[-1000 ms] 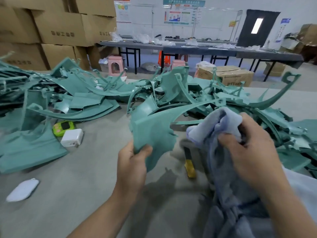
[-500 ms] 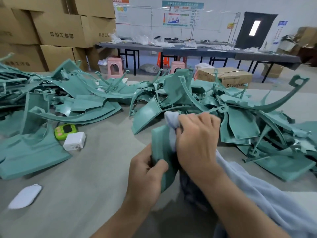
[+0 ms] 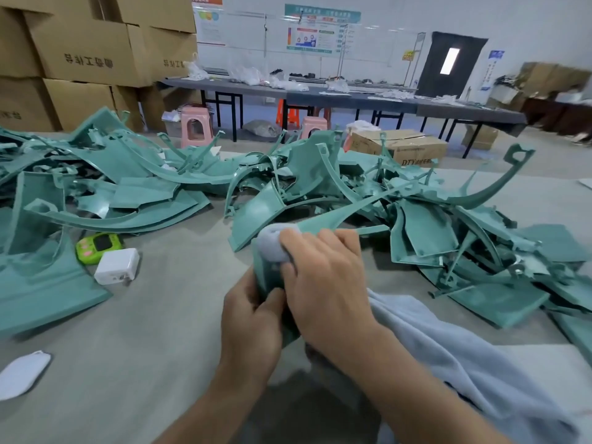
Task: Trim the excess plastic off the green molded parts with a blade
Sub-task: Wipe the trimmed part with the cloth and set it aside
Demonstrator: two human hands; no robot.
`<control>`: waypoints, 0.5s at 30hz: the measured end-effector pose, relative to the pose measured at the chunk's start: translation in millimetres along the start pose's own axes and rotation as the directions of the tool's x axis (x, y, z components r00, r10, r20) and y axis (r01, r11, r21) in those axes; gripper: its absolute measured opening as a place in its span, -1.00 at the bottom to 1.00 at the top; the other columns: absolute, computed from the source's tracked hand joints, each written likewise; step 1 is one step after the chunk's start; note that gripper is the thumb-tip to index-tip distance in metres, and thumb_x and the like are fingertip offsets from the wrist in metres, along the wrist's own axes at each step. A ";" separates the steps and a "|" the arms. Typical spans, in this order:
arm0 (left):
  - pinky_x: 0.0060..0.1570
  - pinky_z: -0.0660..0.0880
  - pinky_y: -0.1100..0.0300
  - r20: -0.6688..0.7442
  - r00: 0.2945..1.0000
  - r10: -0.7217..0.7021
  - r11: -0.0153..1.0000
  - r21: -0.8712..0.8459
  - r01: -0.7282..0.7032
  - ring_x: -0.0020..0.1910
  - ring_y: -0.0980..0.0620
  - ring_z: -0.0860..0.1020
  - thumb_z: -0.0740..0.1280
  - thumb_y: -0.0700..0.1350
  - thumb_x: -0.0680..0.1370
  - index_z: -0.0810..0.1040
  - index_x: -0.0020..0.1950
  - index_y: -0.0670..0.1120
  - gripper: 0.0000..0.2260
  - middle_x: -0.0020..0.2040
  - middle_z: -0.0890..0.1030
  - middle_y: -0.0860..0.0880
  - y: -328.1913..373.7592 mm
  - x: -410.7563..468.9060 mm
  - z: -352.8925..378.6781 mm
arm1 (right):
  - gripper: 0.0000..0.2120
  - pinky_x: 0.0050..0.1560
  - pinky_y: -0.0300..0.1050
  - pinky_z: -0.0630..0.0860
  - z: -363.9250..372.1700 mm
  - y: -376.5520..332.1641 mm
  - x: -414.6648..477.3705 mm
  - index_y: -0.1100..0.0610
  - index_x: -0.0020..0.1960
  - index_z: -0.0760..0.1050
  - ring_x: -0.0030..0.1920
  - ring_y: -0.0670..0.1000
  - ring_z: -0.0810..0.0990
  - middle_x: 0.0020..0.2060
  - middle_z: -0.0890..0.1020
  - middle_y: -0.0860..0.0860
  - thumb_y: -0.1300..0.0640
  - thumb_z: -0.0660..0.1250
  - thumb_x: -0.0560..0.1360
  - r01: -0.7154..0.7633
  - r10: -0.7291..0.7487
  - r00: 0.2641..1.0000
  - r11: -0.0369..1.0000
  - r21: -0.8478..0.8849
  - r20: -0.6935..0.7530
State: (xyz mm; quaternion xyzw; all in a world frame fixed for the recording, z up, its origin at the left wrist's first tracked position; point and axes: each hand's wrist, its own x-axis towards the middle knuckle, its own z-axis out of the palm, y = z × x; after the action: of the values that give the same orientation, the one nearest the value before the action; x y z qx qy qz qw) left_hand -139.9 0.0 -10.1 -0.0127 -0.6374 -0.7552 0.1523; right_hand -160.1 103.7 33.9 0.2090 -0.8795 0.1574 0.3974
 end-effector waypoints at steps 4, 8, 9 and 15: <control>-0.46 0.19 0.27 0.030 0.984 0.176 0.965 0.192 -0.178 -0.44 0.13 0.24 0.25 -0.24 0.33 0.40 -0.33 -0.14 -0.95 -0.46 0.31 0.05 -0.5 -1.7 -2.0 | -0.75 -0.12 -0.04 0.17 4.8 39.5 14.1 0.05 -0.19 0.32 -0.36 0.08 0.28 -0.47 0.27 -0.12 0.29 0.37 0.37 -0.235 0.239 0.971 0.957 -0.170 0.006; -0.47 0.16 0.31 0.097 0.969 0.227 0.924 0.294 -0.246 -0.45 0.17 0.22 0.23 -0.23 0.35 0.48 -0.32 0.05 -0.83 -0.48 0.30 0.13 -0.8 -2.0 -1.8 | -0.83 -0.15 -0.04 0.02 6.8 61.9 27.4 0.05 -0.16 0.43 -0.46 0.06 0.23 -0.52 0.14 -0.17 0.26 0.37 0.40 -0.328 0.329 0.943 0.900 -0.288 -0.048; -0.47 0.19 0.30 0.114 0.968 0.224 0.917 0.311 -0.249 -0.45 0.17 0.23 0.24 -0.22 0.37 0.56 -0.26 0.09 -0.79 -0.47 0.32 0.14 -2.0 -2.7 -2.5 | -0.87 -0.14 -0.05 0.00 5.6 70.5 31.3 0.04 -0.12 0.44 -0.48 0.03 0.23 -0.53 0.19 -0.15 0.25 0.33 0.45 -0.371 0.376 0.926 0.875 -0.311 -0.045; -0.46 0.28 0.32 0.127 0.972 0.198 0.916 0.329 -0.230 -0.43 0.21 0.34 0.26 -0.17 0.40 0.69 0.04 0.22 -0.62 -0.41 0.47 -0.06 -0.1 -4.9 -8.0 | -0.90 -0.07 -0.01 0.05 -7.7 114.1 42.3 0.00 -0.03 0.33 -0.43 0.05 0.31 -0.48 0.37 -0.08 0.18 0.21 0.54 -0.378 0.447 0.894 0.786 -0.489 0.028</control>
State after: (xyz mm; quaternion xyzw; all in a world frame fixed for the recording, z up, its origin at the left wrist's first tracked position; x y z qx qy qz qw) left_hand -133.9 -6.6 -12.7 -0.0903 -0.7597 -0.6106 0.2048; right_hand -236.7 195.4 58.5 -0.0809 -0.9410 0.0069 0.3284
